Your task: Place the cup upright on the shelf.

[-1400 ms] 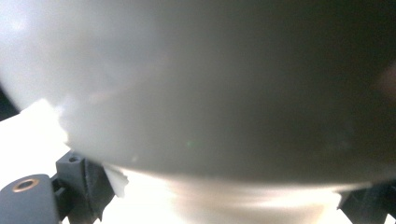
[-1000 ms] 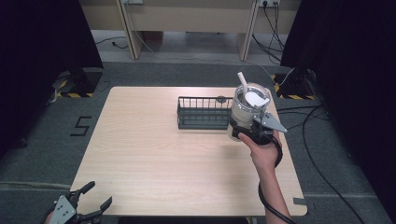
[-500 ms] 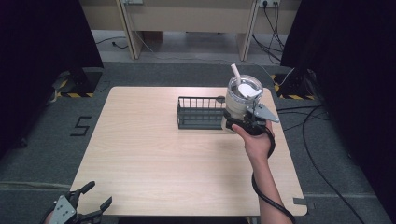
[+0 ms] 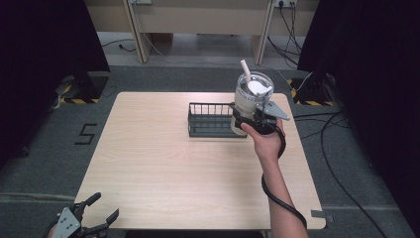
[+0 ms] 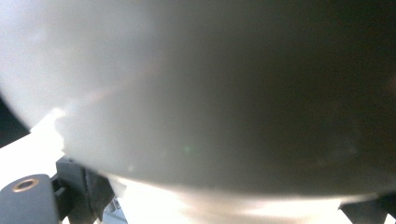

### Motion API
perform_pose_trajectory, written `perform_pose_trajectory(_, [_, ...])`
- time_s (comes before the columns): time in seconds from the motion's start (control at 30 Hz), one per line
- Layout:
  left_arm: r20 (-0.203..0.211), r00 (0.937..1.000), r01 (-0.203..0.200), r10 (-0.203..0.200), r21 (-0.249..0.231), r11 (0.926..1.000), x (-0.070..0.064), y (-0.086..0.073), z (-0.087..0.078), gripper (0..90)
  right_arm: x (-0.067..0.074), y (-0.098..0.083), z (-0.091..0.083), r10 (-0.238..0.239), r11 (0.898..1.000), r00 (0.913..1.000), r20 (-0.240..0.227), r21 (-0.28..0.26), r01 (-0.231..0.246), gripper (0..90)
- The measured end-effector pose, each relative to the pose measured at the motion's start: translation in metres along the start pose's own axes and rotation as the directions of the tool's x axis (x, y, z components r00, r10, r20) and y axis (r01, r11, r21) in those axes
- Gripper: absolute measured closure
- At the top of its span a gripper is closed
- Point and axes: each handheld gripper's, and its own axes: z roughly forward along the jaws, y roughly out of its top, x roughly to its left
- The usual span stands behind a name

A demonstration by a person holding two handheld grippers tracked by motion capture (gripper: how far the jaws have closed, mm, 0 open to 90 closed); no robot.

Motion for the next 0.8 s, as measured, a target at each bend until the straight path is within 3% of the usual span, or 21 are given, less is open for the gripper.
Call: perform_pose_trajectory(0.8, [0.000, 1.0000, 0.005, -0.005, -0.003, 1.0000, 0.000, 0.000, 0.000, 19.5, 0.005, 0.014, 0.035, -0.006, 1.000, 1.0000, 0.000, 0.008, 0.006, 10.2])
